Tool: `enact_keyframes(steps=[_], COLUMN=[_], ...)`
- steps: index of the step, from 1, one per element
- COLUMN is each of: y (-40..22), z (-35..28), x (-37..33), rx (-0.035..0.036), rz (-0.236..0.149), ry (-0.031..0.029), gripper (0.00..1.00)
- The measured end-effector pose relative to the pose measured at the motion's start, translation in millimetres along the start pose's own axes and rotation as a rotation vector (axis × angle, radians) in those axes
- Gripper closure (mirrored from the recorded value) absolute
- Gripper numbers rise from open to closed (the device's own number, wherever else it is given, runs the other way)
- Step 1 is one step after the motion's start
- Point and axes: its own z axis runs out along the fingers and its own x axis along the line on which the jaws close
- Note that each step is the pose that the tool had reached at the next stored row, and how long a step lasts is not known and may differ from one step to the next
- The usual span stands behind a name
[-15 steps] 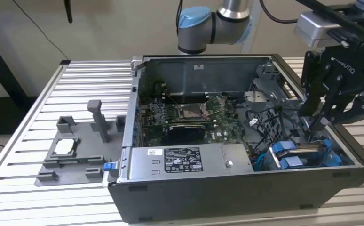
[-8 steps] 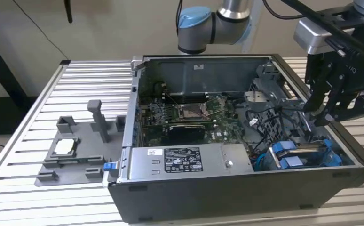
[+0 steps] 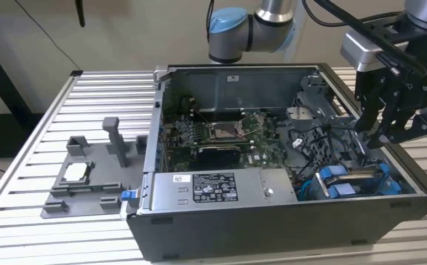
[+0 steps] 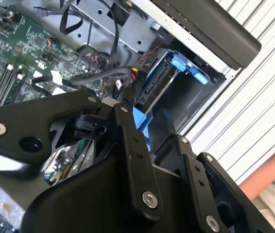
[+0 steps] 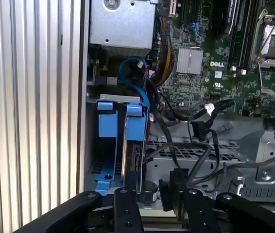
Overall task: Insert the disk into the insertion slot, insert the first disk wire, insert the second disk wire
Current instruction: 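Insert the first disk wire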
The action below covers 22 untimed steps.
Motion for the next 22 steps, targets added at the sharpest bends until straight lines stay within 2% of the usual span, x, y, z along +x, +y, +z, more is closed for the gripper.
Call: enact_keyframes(steps=[3,11,16,19,22], y=[-1.0,-12.0,-12.4,-12.5,-12.4], z=[1.2,6.5,7.2,7.4,7.3], x=[0.0,0.0,-2.3,-3.1,-3.1], rx=[0.0097,0.0103,0.0102,0.0103,0.0102], rz=[-0.006,-0.017,-0.018,-0.018,-0.018], ry=[-0.0103,-0.0213,-0.0225,-0.0225,-0.0223], gripper=[0.6,0.6,0.62,0.8,0.81])
